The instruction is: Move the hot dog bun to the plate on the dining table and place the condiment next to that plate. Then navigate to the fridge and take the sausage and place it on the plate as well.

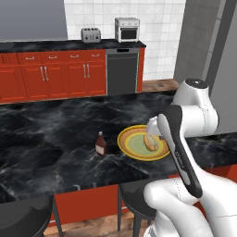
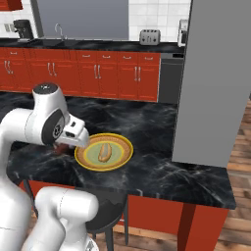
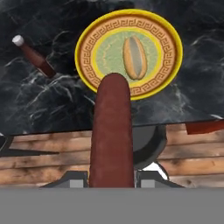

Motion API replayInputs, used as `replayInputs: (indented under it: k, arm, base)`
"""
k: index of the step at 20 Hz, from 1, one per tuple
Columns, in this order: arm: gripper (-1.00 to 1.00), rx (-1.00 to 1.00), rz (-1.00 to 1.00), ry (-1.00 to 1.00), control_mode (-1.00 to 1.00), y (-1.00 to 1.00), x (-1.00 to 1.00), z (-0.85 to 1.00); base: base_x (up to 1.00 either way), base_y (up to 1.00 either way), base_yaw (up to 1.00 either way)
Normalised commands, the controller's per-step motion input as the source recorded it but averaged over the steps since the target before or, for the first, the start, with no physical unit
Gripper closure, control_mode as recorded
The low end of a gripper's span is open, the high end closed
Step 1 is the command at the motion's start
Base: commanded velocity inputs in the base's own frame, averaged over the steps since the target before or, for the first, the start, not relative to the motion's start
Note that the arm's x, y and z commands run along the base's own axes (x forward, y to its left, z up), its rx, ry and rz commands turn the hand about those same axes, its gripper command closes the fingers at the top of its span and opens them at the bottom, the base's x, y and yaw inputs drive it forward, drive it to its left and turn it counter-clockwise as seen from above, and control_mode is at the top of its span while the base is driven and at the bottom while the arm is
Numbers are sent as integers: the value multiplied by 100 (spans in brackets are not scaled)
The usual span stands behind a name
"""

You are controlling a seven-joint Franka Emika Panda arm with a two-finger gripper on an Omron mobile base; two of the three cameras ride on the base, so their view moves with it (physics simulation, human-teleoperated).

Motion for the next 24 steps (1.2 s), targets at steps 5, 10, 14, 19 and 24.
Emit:
replayInputs:
  k: [5,10,14,19,24]
  arm:
    - [100,0,6,12,-100,-7,65,-44]
    - [100,0,7,7,-100,-5,70,-41]
    - [100,0,5,4,-100,0,65,-42]
    - [100,0,1,0,-100,0,51,-37]
    - [100,0,0,0,-100,0,45,-34]
  base:
    - [0,0,0]
    - [0,0,0]
    - [0,0,0]
    - [0,0,0]
    - [0,0,0]
